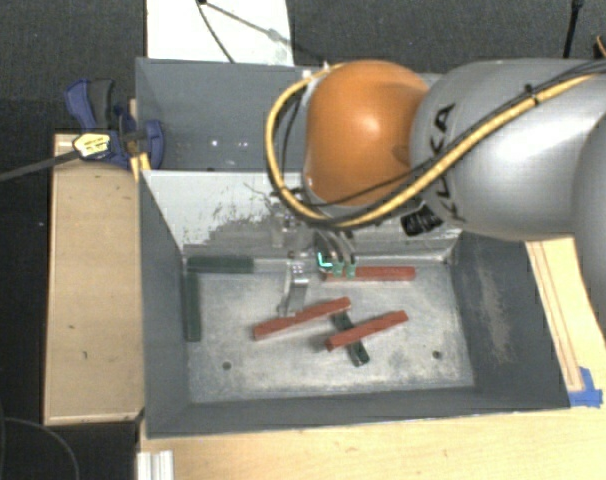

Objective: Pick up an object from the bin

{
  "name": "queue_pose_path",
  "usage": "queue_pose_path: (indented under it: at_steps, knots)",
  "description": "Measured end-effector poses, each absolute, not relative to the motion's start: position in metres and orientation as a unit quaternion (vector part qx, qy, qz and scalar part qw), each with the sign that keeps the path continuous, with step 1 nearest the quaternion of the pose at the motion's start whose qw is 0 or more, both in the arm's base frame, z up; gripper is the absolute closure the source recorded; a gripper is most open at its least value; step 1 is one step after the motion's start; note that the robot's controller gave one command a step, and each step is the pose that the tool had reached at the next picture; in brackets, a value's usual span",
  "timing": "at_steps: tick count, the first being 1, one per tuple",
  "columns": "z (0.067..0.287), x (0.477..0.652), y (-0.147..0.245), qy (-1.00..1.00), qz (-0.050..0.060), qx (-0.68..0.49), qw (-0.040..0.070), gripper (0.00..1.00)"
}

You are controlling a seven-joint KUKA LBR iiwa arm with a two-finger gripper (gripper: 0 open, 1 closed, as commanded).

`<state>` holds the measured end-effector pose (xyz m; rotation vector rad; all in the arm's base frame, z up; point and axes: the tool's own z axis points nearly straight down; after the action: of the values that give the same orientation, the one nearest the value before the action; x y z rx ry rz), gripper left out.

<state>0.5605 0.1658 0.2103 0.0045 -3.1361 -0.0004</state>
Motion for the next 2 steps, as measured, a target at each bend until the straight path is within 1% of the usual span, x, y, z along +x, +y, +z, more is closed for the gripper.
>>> queue_pose_path:
  at_steps: [1, 2]
  knots:
    - [0.0659, 0.5258, 0.1191, -0.999, 0.001, 0.048, 0.004, 0.0]
    - [0.0704, 0.5286, 0.1209, -0.999, -0.001, 0.045, -0.001, 1.0]
